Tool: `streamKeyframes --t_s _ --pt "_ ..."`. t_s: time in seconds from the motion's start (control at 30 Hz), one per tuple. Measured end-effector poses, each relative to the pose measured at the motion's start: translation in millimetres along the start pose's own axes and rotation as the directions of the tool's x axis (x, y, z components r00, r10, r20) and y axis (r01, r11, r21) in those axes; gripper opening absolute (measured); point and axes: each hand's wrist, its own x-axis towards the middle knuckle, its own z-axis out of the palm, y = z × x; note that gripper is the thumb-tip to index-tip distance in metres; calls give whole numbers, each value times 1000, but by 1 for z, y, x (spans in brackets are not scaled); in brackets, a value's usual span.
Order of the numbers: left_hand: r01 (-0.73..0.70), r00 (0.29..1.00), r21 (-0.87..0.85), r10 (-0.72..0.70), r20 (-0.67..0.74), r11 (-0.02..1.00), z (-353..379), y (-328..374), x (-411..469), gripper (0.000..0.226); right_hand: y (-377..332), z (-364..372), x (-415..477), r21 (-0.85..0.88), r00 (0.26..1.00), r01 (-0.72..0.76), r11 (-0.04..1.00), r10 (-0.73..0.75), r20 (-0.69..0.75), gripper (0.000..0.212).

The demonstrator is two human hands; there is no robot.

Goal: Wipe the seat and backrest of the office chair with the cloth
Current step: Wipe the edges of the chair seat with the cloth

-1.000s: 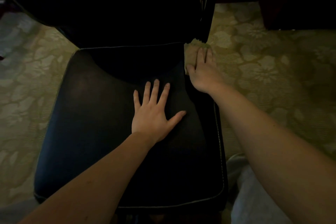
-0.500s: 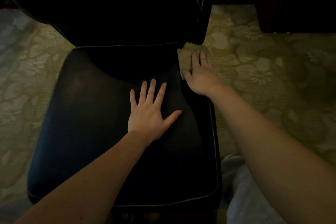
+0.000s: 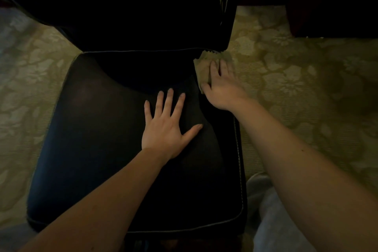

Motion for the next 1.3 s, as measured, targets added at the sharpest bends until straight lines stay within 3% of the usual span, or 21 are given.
streamKeyframes --t_s 0.5,0.77,1.0,1.3 --pt "-11 1000 19 11 -21 1000 1 0 -1 91 3 9 -22 -55 1000 -6 998 5 -11 76" --pt "16 1000 23 -15 -27 1000 1 4 1 93 2 5 -9 76 1000 -2 997 3 -18 74" --pt "16 999 14 -16 -35 1000 1 4 1 93 3 25 -60 -7 999 1 1000 -2 -48 74" --pt "32 999 3 -32 -41 999 -1 5 2 94 -2 11 -32 20 1000 -28 999 28 -3 75"
